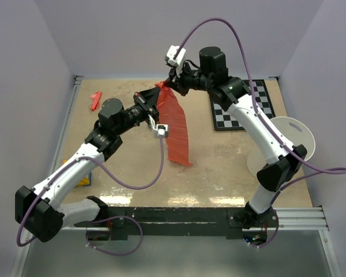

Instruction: Put the trash bags into the trash bin

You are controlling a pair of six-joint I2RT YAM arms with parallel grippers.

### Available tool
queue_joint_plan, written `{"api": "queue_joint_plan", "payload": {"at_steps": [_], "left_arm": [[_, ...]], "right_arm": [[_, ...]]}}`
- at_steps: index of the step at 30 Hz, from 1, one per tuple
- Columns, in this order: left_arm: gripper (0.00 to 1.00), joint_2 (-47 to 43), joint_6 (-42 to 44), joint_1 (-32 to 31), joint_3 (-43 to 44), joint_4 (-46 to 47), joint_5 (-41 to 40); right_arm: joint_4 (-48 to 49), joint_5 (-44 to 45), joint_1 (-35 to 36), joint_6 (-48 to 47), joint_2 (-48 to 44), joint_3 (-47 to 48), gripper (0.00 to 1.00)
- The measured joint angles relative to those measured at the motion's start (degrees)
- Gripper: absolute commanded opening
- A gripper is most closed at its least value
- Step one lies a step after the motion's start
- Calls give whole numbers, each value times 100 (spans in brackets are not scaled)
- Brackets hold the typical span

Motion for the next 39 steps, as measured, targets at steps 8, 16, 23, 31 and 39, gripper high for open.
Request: {"api": "queue_joint_plan", "payload": {"at_steps": [8, 16, 23, 31, 39], "left_arm": [[0, 413, -22, 57, 142, 411, -385], [0, 264, -70, 50, 72, 417, -393], [0, 0, -208, 50, -2, 466, -387], [0, -22, -216, 50, -68, 505, -385], [0, -15, -221, 50, -68, 533, -387]], "right_arm": [[-291, -326, 468, -153, -81, -437, 0], [-275, 42, 275, -238, -85, -356, 27], [-293, 282, 50, -245, -85, -289, 54], [-284, 254, 61, -269, -85, -44, 37], [-391, -20, 72, -396, -79, 57, 0]]}}
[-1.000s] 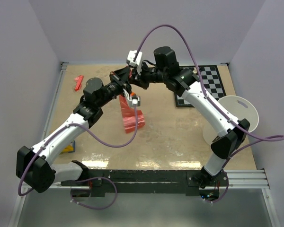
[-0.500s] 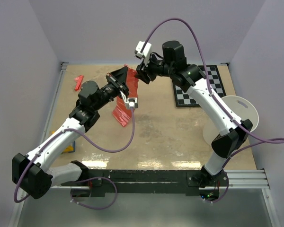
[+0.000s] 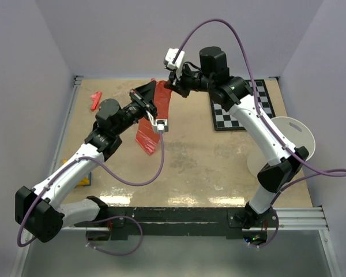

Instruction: Put the trash bags into the trash bin

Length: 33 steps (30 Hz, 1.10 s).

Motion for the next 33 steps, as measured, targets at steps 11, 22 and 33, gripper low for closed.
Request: {"api": "queue_joint_plan", "payload": {"at_steps": [11, 22, 33], "left_arm": [[0, 142, 92, 13, -85, 236, 350], [0, 63, 170, 0, -103, 243, 658], [0, 369, 374, 13, 138, 2, 369]], "right_arm": [[-260, -518, 164, -422, 114, 411, 0], [-520, -413, 203, -586, 210, 361, 0], [-389, -155, 181, -699, 153, 321, 0]]}}
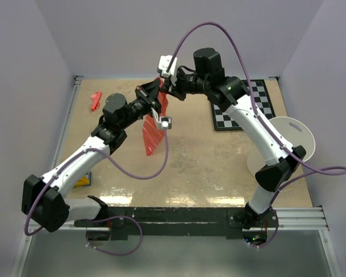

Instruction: Put the trash bags into the trash bin

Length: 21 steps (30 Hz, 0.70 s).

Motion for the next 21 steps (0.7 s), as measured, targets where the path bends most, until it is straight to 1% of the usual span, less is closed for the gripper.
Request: {"api": "queue_joint_plan", "payload": {"at_steps": [3, 6, 11, 15, 18, 21], "left_arm": [[0, 372, -31, 114, 125, 293, -221], [0, 352, -101, 127, 114, 326, -227], [0, -216, -205, 116, -153, 63, 118], [0, -667, -264, -101, -197, -125, 369], [0, -553, -293, -120, -162, -57, 282], [0, -225, -308, -127, -39, 52, -50]], "right_arm": [[-50, -186, 111, -66, -13, 4, 0], [-120, -243, 83, -98, 46, 81, 0], [138, -33, 131, 0, 11, -118, 0], [306, 98, 136, 109, 22, -280, 0], [313, 105, 157, 101, 11, -254, 0], [195, -44, 140, 92, 11, -214, 0]]}}
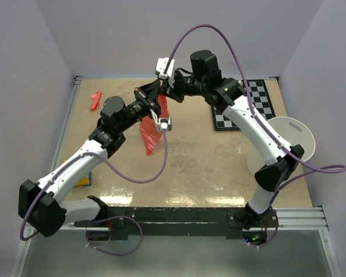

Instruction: Put the trash bags into the trash bin

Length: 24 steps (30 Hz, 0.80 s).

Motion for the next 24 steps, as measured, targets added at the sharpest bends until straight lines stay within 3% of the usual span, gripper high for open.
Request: {"api": "queue_joint_plan", "payload": {"at_steps": [5, 13, 24], "left_arm": [[0, 341, -20, 114, 96, -221, -525], [0, -297, -72, 68, -262, -332, -188], [0, 22, -162, 50, -85, 35, -264]], "right_arm": [[-140, -229, -13, 11, 0, 186, 0], [426, 39, -39, 52, -79, -170, 0], [424, -15, 33, 232, -118, -400, 0]]}}
